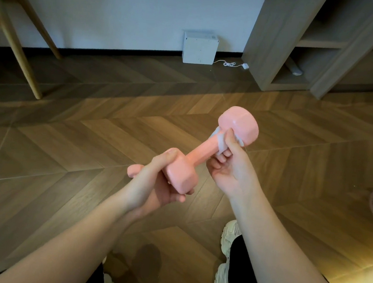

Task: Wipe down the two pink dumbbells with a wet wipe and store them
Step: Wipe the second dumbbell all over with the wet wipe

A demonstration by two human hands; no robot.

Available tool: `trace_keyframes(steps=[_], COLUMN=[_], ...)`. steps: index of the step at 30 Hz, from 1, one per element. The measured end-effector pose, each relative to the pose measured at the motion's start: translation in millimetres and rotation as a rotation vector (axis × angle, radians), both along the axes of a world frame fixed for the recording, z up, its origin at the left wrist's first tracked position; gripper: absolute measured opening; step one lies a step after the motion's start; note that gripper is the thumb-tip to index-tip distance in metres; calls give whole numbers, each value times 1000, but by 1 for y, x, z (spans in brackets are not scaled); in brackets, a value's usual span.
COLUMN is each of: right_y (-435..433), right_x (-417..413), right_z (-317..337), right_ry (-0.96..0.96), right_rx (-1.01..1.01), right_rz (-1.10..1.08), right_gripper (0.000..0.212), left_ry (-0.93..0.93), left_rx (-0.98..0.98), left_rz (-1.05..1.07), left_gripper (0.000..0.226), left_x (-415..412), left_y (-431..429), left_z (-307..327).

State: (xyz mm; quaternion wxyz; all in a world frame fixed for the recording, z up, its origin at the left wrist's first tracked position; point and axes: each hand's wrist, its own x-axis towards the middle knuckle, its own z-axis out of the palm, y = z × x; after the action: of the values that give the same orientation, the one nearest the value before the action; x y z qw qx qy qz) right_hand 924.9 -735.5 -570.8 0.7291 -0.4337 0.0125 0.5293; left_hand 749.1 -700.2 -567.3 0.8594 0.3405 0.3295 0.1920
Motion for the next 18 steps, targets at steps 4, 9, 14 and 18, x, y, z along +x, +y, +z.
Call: trace_keyframes(steps=[4,9,14,18], right_y=[-2,-2,-9,-8], right_x=[-1,-10,-41,-33], right_z=[0,-1,-14,-7], right_ry=[-33,-147,-496,-637], right_rx=[55,-63,-219,-230], right_rz=[26,64,419,537], right_gripper=[33,25,23,21], left_ry=[-57,115,-2,-65], left_rx=[-188,112,84,77], left_rz=[-154,48,175,151], left_gripper=[66,69,48,37], left_x=[-11,-5,-2,-8], left_y=[10,0,-9,-5], left_z=[8,-9,-9,-6])
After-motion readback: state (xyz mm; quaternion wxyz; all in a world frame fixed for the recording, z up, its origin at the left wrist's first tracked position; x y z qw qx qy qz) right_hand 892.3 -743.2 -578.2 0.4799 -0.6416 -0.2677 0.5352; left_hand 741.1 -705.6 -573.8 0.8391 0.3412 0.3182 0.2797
